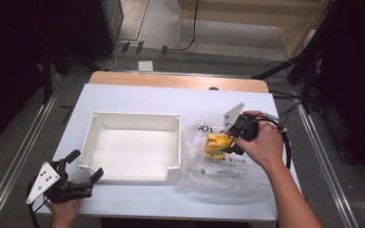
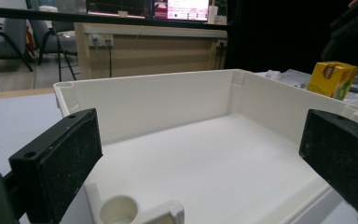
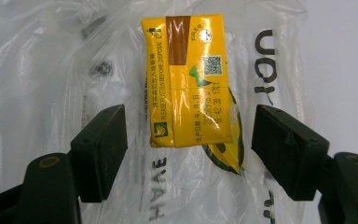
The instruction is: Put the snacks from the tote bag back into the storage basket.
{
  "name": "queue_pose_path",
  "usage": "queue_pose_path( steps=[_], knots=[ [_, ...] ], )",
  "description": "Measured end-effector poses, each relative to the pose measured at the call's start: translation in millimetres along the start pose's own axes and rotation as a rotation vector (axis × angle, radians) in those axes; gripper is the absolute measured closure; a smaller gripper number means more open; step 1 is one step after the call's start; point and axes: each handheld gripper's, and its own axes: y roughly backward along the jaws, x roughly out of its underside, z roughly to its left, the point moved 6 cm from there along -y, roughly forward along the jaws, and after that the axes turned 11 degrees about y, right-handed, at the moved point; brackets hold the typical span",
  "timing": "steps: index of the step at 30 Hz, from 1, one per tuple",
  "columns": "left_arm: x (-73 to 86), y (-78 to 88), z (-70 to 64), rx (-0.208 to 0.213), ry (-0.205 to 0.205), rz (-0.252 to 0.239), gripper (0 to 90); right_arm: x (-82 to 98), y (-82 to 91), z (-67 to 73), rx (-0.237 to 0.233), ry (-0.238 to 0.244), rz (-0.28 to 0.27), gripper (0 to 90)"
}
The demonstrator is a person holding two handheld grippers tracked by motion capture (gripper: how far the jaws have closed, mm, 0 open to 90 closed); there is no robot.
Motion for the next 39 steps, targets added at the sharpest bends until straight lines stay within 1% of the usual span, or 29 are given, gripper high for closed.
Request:
queue_pose_path(
  steps=[3,7,8,12,13,14,16,18,21,22,23,24,25,26,27,28,29,30,31,32,33,36,37,39],
  knots=[
    [0.1,-0.1,-0.2,0.000,0.000,0.000,0.0,-2.5,-4.6,-1.1,-0.025,0.004,0.033,29.3],
    [0.0,-0.1,-0.2,0.000,0.000,0.000,0.0,-5.6,-8.5,-3.9,-0.035,0.012,0.049,30.2],
    [0.0,-0.1,-0.2,0.000,0.000,0.000,0.0,-7.1,-10.0,-4.9,-0.041,0.017,0.052,31.0],
    [-0.1,-0.1,0.1,0.000,0.000,0.000,0.0,-10.3,-14.2,-7.5,-0.067,0.008,0.091,35.0],
    [-0.1,-0.1,0.1,0.000,0.000,0.000,0.0,-10.3,-14.2,-7.5,-0.067,0.008,0.091,35.0],
    [-0.1,-0.1,0.0,0.001,-0.001,0.000,0.0,-11.5,-16.3,-8.9,-0.080,0.017,0.100,36.6],
    [-0.1,0.0,0.0,0.002,-0.001,0.000,0.0,-12.5,-16.9,-8.2,-0.097,-0.001,0.122,38.6],
    [-0.1,0.0,0.1,0.001,-0.001,0.000,0.0,-13.7,-18.0,-9.5,-0.107,0.004,0.128,40.0],
    [0.0,0.0,0.0,0.002,-0.001,0.000,0.0,-15.3,-19.0,-11.3,-0.106,0.006,0.129,40.5],
    [-0.1,-0.2,0.0,0.001,-0.001,0.000,0.0,-17.2,-20.0,-11.3,-0.122,0.006,0.132,42.0],
    [-0.1,-0.1,0.2,0.000,-0.002,0.001,0.0,-17.8,-21.5,-12.3,-0.124,0.021,0.126,42.6],
    [-0.1,-0.1,0.0,0.002,-0.001,0.000,0.0,-17.9,-22.2,-11.9,-0.130,0.019,0.138,43.1],
    [-0.1,-0.1,0.0,0.002,-0.001,0.000,0.0,-17.9,-22.2,-11.9,-0.130,0.019,0.138,43.1],
    [-0.1,0.0,-0.1,0.002,0.000,0.000,0.0,-17.8,-22.6,-11.0,-0.141,0.009,0.151,43.6],
    [-0.1,-0.1,0.1,0.002,-0.001,0.000,0.0,-18.4,-24.2,-12.0,-0.147,0.023,0.148,43.7],
    [-0.1,0.0,0.0,0.002,0.000,0.000,0.0,-18.7,-24.6,-10.1,-0.155,0.006,0.166,43.7],
    [-0.1,0.1,0.0,0.002,0.000,0.000,0.0,-18.7,-24.6,-10.1,-0.155,0.006,0.166,43.7],
    [0.0,0.0,0.0,0.002,-0.001,0.001,0.0,-20.3,-27.3,-12.0,-0.150,0.039,0.158,43.7],
    [0.0,-0.2,-0.2,0.003,0.000,0.000,0.0,-20.3,-27.4,-10.2,-0.156,0.024,0.173,43.7],
    [0.0,-0.2,-0.2,0.003,0.000,0.000,0.0,-20.3,-27.4,-10.2,-0.156,0.024,0.173,43.7],
    [0.0,-0.2,-0.2,0.002,-0.001,0.001,0.0,-20.3,-29.7,-9.6,-0.161,0.025,0.192,43.7],
    [0.1,-0.3,-0.1,0.001,-0.003,0.002,0.0,-21.6,-32.5,-11.0,-0.156,0.045,0.184,43.6],
    [0.1,-0.3,-0.1,-0.001,-0.004,0.003,0.0,-21.5,-32.2,-10.3,-0.160,0.038,0.186,43.7],
    [0.1,-0.4,-0.2,-0.001,-0.004,0.003,0.0,-21.5,-32.7,-10.3,-0.161,0.039,0.185,44.5]
  ],
)
